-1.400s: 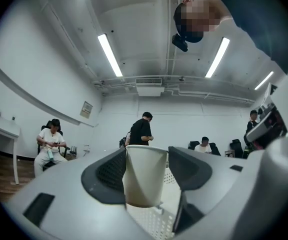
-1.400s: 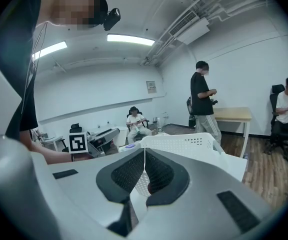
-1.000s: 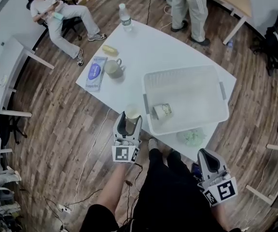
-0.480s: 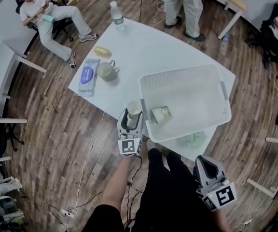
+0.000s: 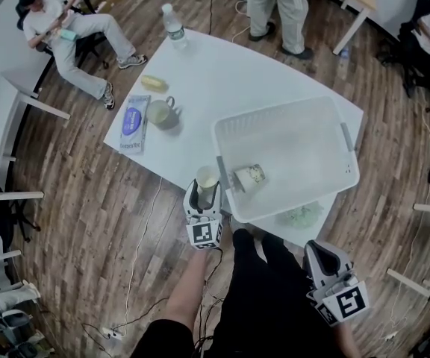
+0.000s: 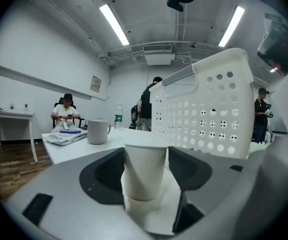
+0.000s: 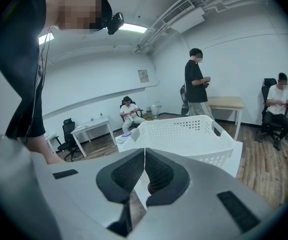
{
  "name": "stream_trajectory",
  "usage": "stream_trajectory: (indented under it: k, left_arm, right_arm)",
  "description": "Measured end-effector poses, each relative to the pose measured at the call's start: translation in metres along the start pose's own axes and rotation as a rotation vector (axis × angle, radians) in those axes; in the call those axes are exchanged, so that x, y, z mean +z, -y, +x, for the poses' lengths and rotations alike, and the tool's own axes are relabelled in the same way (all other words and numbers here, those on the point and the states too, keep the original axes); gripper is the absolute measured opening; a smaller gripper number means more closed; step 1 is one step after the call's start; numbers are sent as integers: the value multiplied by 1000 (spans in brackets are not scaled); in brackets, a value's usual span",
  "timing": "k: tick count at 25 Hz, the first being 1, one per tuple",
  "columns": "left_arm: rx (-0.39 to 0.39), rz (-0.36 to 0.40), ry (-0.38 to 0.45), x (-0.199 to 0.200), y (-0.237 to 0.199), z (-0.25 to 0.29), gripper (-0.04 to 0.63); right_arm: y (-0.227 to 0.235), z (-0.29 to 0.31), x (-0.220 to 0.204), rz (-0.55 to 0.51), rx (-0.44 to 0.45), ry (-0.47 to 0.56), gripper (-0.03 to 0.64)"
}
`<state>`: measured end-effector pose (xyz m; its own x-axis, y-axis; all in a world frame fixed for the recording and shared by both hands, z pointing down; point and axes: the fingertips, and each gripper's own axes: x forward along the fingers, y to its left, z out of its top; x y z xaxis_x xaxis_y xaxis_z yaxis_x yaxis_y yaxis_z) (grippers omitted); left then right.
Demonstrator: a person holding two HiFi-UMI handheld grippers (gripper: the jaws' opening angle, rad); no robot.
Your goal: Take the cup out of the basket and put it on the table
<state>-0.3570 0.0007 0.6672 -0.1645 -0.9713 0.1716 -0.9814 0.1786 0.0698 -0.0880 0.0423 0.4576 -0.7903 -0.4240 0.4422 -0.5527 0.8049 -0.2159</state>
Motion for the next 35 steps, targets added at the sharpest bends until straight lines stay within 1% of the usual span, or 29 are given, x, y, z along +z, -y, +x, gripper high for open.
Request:
stream_trajectory:
  k: [4, 11, 13, 16, 18, 20, 22, 26, 27, 28, 31, 35]
  left_arm:
    - [41, -18, -48, -15, -8, -6, 270]
    - [44, -35, -92, -26, -7, -8, 280]
    - [55, -39, -108, -31, -8, -11, 282]
    - [91, -53, -118, -31, -8, -20, 281]
    - [107, -58, -117, -24, -6, -30, 273]
    - [116, -71, -104, -11, -4, -41, 243]
    - [120, -89, -79, 8, -1, -52, 195]
    - [118, -100, -10, 54, 12, -75, 123]
    - [115, -101, 6, 67, 15, -81, 101]
    - [108, -102, 21, 79, 19, -85, 66]
    - [54, -102, 58, 117, 39, -97, 37]
    - [-59, -100, 80, 159, 78, -107, 17]
  right_arm:
    - [0, 2, 2, -3, -1, 2, 25]
    - [1, 2, 1, -4, -3, -1, 25]
    - [0, 2, 0, -5, 4, -2, 25]
    - [0, 1, 0, -10, 12, 4, 25]
    - [0, -1, 3, -15, 16, 14, 25]
    - [0, -1, 7, -19, 20, 27, 25]
    - [2, -2, 10, -25, 26, 41, 25]
    - [4, -8, 16, -32, 40, 79, 25]
    - [4, -9, 17, -35, 44, 90, 25]
    - [5, -11, 19, -38, 48, 101, 25]
    - [9, -16, 27, -45, 59, 134, 25]
    - [17, -23, 34, -48, 67, 177, 25]
